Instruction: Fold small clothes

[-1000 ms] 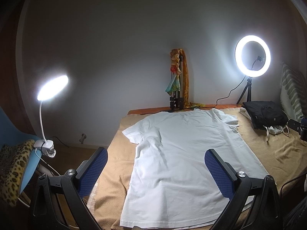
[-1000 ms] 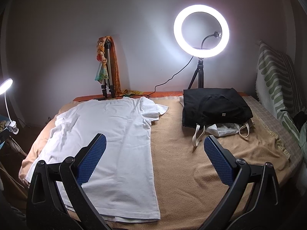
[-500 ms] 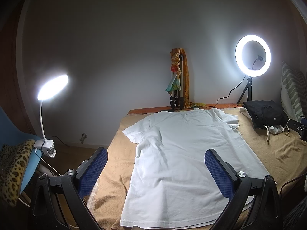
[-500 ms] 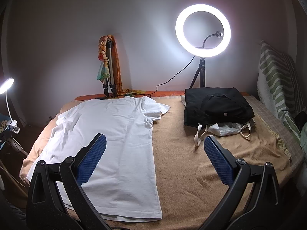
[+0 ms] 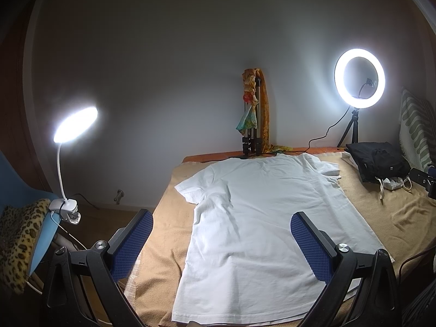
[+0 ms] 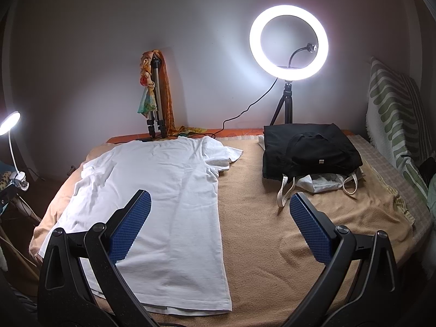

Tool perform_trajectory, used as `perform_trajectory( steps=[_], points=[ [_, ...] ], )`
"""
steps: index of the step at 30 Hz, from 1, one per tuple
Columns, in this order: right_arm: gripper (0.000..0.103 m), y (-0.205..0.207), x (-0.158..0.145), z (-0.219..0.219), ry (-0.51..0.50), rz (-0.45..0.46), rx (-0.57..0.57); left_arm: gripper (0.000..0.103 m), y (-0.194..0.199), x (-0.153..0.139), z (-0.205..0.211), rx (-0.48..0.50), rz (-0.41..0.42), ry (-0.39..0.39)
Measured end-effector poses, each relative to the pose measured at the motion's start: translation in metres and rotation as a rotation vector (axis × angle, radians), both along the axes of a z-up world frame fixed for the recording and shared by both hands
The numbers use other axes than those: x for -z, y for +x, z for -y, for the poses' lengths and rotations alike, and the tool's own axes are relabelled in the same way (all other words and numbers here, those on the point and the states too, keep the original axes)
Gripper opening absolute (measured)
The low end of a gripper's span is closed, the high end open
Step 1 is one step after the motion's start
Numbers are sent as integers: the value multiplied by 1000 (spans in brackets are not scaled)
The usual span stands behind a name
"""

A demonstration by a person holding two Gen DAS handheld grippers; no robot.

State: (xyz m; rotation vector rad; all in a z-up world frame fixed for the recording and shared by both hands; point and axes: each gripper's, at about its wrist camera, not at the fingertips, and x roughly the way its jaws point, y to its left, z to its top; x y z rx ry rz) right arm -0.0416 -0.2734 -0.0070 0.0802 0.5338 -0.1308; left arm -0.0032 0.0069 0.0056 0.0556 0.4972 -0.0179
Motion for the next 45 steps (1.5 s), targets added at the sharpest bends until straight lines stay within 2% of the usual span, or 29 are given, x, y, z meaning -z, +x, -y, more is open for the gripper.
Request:
perform_trajectory(
  steps=[17, 24, 29, 31, 37, 42, 45],
  points=[
    [103, 4, 0, -6, 8, -5, -13, 102, 3, 6, -7, -13, -11, 21],
    [103, 16, -1, -9, 37, -21, -48, 102, 11, 14, -14, -14, -54, -3],
    [103, 32, -11, -22, 44, -44, -121, 78, 12, 27, -24, -8, -107, -40],
    [103, 44, -18, -33, 35, -40, -158, 78, 11, 35, -32, -8, -130, -70],
    [103, 96, -43, -85, 0, -25, -295, 62, 5, 58, -51, -9, -203, -189],
    [103, 154, -45, -133, 65, -88, -417, 53, 3, 80, -68, -45, -276, -284],
    [102, 189, -40, -164, 68, -127, -465, 49, 4, 90, -75, -67, -302, -298]
  ],
)
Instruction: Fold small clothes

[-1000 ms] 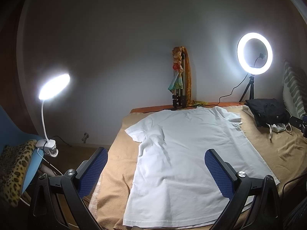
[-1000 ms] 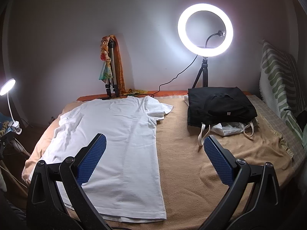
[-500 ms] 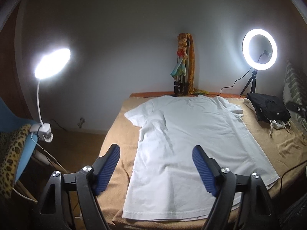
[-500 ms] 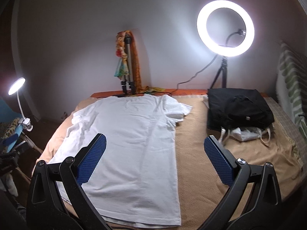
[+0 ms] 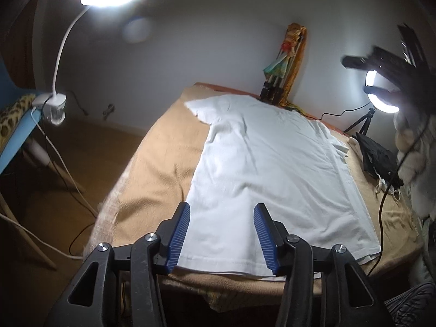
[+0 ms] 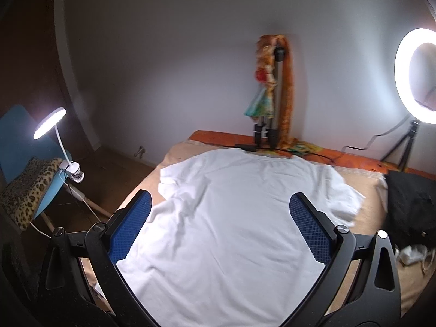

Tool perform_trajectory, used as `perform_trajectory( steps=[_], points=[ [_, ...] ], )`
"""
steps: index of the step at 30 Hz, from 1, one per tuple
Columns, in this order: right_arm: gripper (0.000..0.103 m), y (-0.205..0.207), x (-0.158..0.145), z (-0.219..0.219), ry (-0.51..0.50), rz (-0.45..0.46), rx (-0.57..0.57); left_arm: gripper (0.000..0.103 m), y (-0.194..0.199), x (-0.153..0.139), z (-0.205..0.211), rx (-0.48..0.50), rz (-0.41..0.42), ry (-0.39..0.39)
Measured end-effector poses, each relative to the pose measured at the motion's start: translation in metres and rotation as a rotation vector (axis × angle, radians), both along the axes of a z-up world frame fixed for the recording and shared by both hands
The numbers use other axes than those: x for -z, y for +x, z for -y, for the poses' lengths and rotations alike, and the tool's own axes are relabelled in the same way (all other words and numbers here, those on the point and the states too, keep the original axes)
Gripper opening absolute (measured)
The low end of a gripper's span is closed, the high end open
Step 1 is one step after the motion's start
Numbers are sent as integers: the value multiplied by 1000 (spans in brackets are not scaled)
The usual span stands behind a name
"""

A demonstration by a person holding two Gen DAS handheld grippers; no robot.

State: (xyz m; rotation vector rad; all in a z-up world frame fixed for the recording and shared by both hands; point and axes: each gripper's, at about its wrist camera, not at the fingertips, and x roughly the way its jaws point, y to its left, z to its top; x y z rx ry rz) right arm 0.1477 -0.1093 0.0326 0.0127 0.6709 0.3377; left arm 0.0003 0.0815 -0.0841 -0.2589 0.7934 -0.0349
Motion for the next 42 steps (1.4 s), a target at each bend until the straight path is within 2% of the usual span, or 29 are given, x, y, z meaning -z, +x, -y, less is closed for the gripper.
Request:
perform_trajectory(
  steps=[2, 11, 14, 21, 25, 34, 39, 40, 42],
  points=[
    [96, 21, 7, -18, -4, -24, -26, 47, 0, 6, -5, -15, -16, -3],
    [85, 100, 54, -90, 7, -156, -115, 45, 4, 42, -29, -67, -125, -66],
    [80, 125, 70, -112, -16, -185, -140, 42, 6, 50, -28, -53, -147, -51],
    [78, 171, 106, -162, -35, -259, -185, 32, 16, 64, -30, -48, -179, -85],
    [72, 190, 129, -190, -65, -299, -208, 26, 19, 69, -31, -42, -191, -99],
    [63, 219, 182, -228, -128, -377, -232, 0, 22, 69, -32, -35, -179, -105],
    [60, 225, 199, -244, -177, -388, -261, 0, 18, 64, -35, -33, -158, -132],
    [57, 225, 202, -247, -197, -384, -268, 0, 17, 63, -36, -34, -150, -136],
    [42, 225, 208, -252, -244, -384, -280, 0, 15, 61, -39, -38, -141, -156]
  ],
)
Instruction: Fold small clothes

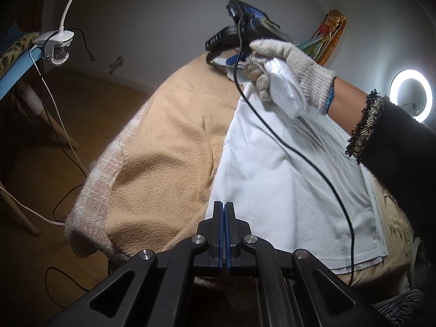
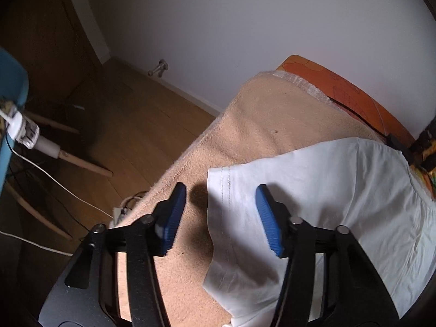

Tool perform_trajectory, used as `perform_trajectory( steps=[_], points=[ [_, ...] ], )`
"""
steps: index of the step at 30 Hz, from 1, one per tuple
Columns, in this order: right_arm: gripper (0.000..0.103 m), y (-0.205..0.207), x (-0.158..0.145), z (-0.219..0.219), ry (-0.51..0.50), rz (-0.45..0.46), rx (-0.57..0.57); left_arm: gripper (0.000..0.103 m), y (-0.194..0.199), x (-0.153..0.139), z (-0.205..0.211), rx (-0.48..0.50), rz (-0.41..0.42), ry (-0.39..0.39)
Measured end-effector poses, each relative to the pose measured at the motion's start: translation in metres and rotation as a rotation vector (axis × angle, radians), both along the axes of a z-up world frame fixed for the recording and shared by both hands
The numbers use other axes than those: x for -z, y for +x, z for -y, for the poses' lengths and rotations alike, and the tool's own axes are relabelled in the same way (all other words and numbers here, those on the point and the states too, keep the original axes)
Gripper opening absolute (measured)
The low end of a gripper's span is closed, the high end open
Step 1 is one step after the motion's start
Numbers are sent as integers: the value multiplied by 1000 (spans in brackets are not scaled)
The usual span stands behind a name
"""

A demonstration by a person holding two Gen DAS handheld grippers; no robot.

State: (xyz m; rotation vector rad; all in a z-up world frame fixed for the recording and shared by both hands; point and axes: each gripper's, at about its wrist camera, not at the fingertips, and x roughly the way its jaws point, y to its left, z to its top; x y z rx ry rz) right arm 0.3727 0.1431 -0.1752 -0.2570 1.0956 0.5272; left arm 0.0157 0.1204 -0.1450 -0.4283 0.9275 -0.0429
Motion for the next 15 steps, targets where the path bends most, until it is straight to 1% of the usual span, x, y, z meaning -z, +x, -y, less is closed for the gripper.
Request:
perform_trajectory(
  steps=[1, 3, 5, 7, 9, 15],
  points=[
    [34, -1, 2, -1, -21, -1, -1, 0, 0, 0, -2, -2, 2, -10],
    [27, -1, 3, 0, -34, 14, 0, 0, -2, -3, -4, -8, 11, -22],
    [11, 1, 2, 3, -33, 11, 9, 0, -3, -4, -7, -13, 19, -20],
    [7, 4, -1, 9, -23, 5, 24, 0, -3, -6, -10, -17, 28, -29],
    [7, 6, -7, 14, 1, 15, 40, 0, -4, -9, -12, -20, 46, -39],
    [6, 17, -37, 40, 127, 59, 97, 0, -6, -18, -4, 5, 80, -20]
  ],
)
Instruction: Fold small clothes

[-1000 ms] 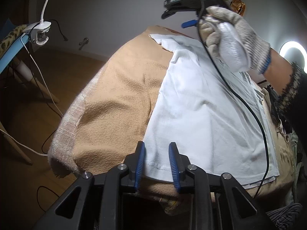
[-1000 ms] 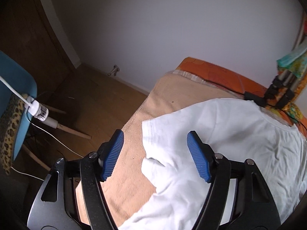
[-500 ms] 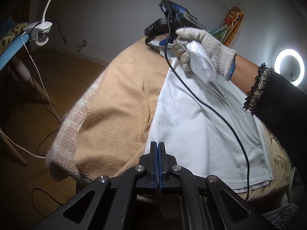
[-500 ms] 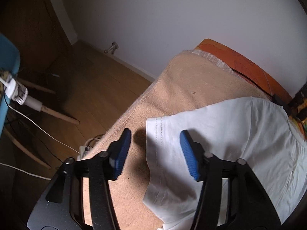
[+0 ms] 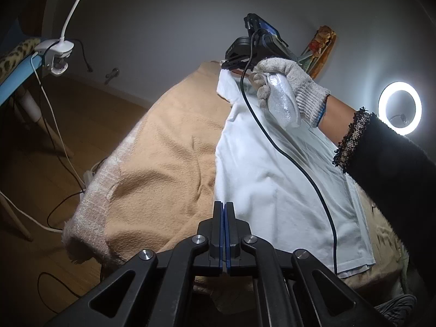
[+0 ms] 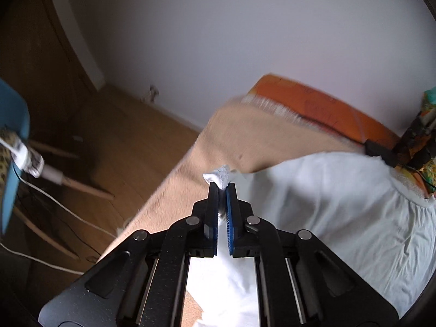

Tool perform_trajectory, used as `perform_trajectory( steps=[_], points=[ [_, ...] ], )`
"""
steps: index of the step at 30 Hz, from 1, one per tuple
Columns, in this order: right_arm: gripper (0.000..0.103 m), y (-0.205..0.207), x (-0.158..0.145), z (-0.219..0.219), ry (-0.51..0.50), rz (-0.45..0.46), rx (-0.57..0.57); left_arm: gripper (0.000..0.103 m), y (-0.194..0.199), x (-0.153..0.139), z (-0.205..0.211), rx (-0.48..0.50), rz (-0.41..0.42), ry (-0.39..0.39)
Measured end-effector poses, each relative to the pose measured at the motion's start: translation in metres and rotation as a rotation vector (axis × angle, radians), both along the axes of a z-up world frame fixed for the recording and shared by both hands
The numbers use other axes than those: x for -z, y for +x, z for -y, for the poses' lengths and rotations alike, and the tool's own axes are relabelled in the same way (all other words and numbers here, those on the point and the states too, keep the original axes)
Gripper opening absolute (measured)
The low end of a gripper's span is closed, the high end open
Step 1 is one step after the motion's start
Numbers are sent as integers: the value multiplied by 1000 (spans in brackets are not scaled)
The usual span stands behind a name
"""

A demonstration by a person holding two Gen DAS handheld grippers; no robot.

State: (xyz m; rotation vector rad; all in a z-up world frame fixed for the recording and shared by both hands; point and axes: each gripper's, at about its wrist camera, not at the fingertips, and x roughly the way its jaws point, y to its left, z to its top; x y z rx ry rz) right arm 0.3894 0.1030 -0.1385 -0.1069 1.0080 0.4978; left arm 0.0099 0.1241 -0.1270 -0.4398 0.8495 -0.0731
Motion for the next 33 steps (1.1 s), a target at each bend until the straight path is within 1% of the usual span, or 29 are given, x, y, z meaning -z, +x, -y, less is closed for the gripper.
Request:
perform_trajectory(
  steps=[2, 5, 6, 9, 11, 14, 18, 23, 26, 28, 30, 33],
  points=[
    [6, 1, -8, 8, 31, 9, 7, 0, 0, -1, 2, 3, 1, -3],
    [6, -1, -20, 13, 38, 42, 17, 0, 1, -5, 5, 11, 12, -26],
    [6, 0, -22, 16, 52, 40, 22, 0, 1, -8, 8, 21, 23, -24],
    [6, 1, -31, 30, 72, 48, 39, 0, -1, -17, 23, 58, 56, 15],
    [6, -2, -36, 43, 83, 63, 46, 0, -2, -20, 32, 83, 67, 17],
    [6, -8, -47, 75, 113, 86, 77, 0, -2, -25, 46, 120, 82, 30],
    [6, -15, -54, 128, 152, 104, 139, 0, -1, -30, 74, 188, 100, 54],
    [6, -16, -41, 192, 131, 90, 225, 0, 2, -23, 114, 293, 80, 67],
    [6, -13, -32, 216, 122, 70, 268, 0, 8, -13, 134, 347, 50, 68],
    [6, -11, -27, 225, 110, 64, 275, 0, 11, -9, 143, 366, 31, 57],
    [6, -9, -22, 223, 74, 69, 269, 0, 15, -5, 150, 381, 12, 46],
    [6, -7, -15, 220, 43, 70, 254, 0, 18, -5, 154, 394, 6, 46]
  ],
)
